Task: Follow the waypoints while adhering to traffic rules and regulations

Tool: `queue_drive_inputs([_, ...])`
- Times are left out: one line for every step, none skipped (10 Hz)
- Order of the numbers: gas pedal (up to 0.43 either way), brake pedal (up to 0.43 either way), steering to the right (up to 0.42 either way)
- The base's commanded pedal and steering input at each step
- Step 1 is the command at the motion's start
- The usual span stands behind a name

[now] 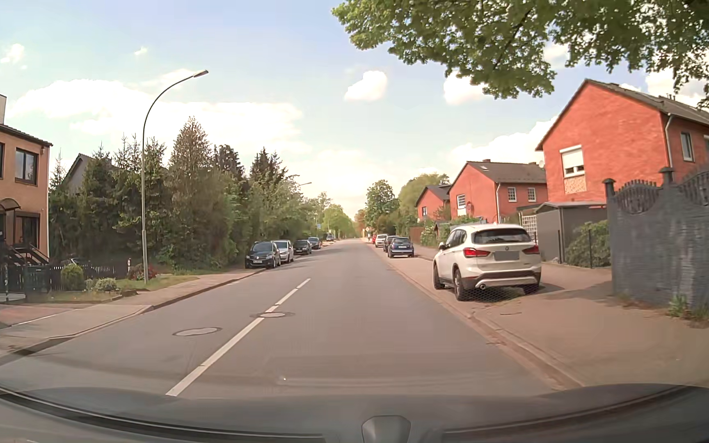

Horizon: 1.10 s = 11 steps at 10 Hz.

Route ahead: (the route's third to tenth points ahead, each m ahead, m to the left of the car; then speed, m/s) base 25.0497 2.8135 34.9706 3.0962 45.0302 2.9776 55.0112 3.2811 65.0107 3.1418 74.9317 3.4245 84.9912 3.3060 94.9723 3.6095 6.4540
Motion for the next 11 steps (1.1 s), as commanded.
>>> queue_drive_inputs([0.177,0.000,-0.010])
queue_drive_inputs([0.177,0.000,-0.008])
queue_drive_inputs([0.177,0.000,-0.008])
queue_drive_inputs([0.177,0.000,-0.008])
queue_drive_inputs([0.177,0.000,-0.008])
queue_drive_inputs([0.177,0.000,-0.008])
queue_drive_inputs([0.177,0.000,-0.007])
queue_drive_inputs([0.177,0.000,-0.008])
queue_drive_inputs([0.177,0.000,-0.006])
queue_drive_inputs([0.177,0.000,-0.003])
queue_drive_inputs([0.177,0.000,0.000])
